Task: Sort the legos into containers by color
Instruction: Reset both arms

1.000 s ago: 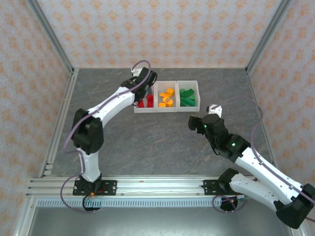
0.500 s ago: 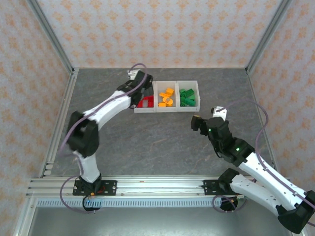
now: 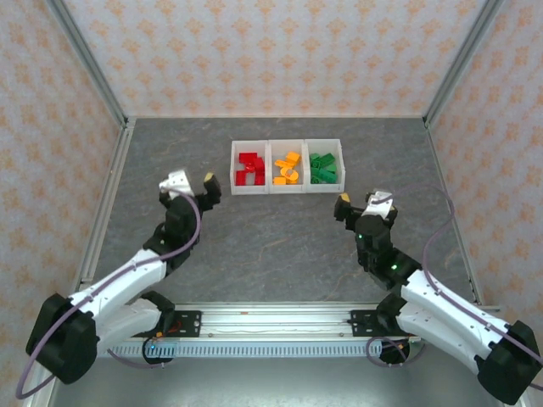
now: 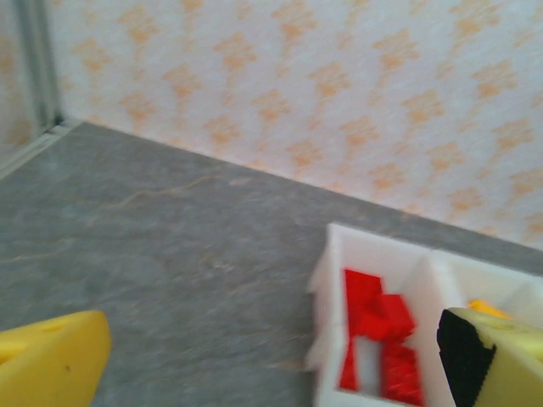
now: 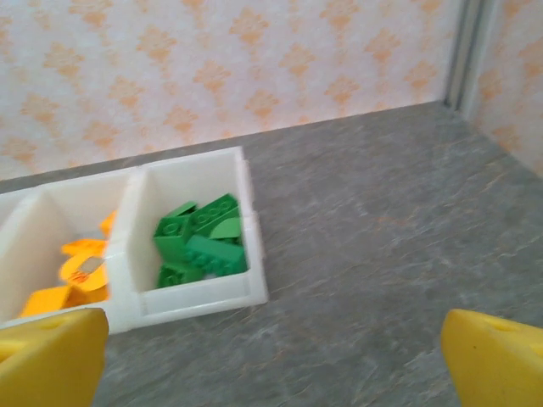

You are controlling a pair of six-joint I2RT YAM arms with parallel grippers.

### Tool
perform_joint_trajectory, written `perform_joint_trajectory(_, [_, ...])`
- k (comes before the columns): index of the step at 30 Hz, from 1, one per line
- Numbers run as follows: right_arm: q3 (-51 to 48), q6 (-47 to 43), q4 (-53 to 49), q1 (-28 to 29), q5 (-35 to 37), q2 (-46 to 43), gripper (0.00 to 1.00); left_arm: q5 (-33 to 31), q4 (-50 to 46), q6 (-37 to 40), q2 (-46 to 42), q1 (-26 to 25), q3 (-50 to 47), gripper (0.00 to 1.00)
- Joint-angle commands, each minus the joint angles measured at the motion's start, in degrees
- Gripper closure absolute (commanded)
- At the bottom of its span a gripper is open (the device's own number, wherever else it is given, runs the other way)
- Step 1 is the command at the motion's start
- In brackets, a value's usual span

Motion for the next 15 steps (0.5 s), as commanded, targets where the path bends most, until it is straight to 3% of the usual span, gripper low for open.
perform_joint_trajectory(1, [-5.15, -7.89, 18.48, -4.96, 3.59, 0.42, 0.00, -6.56, 17.06, 4.38, -4.01, 0.43, -7.86, 0.01])
perform_joint_trajectory(7, [-11.94, -2.59, 31.95, -20.70, -3.44, 10.06, 0.00, -11.86, 25.92, 11.90, -7.96, 1.94, -18.01, 0.00])
perform_joint_trajectory(12, [-14.92, -3.69, 42.85, -24.50, -5.69, 18.74, 0.00, -9.81, 29.51, 15.78, -12.27, 6.57, -21.95, 0.01])
perform_joint_trajectory(15, [-15.01, -7.90, 48.30, -25.06, -10.17, 21.99, 0.00, -5.05, 29.07, 17.12, -12.29, 11.55, -23.48, 0.01])
